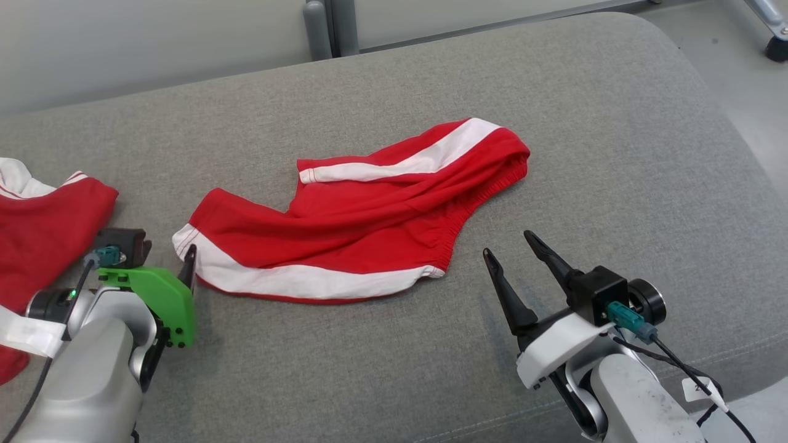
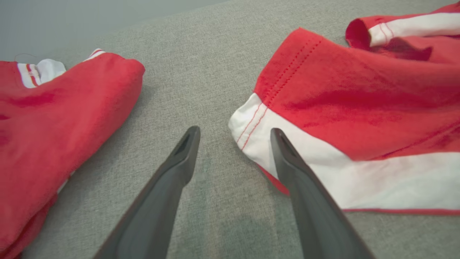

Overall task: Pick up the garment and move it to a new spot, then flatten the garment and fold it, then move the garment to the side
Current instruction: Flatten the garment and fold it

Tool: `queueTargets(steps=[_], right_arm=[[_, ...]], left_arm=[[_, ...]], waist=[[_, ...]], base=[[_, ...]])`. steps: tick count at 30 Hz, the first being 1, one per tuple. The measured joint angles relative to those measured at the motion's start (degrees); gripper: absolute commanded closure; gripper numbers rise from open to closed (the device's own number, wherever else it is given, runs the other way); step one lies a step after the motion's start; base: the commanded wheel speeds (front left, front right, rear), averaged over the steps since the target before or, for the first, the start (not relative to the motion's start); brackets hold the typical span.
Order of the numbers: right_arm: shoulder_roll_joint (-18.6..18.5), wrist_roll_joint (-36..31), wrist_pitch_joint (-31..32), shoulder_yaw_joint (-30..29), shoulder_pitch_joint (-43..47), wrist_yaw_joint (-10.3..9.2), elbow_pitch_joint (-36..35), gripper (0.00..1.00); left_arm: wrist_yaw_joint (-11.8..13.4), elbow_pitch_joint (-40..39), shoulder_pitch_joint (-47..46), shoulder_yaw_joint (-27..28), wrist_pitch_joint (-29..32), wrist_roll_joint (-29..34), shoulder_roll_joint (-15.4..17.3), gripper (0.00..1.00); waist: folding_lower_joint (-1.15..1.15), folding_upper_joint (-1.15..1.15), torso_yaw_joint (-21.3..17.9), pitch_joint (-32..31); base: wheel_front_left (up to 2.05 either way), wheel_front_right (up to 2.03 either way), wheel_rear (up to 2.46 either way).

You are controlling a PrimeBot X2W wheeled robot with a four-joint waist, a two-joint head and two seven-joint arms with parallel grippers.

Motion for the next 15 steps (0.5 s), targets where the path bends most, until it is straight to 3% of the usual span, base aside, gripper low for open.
queueTargets(steps=[15], right_arm=[[-0.2, -0.4, 0.0, -1.0, -1.1, -0.01, -0.7, 0.0]], left_arm=[[-2.5, 0.2, -3.9, -2.2, 1.6, 1.8, 1.3, 0.0]], waist=[[0.0, 0.0, -1.6, 3.4]], base=[[0.0, 0.0, 0.0]])
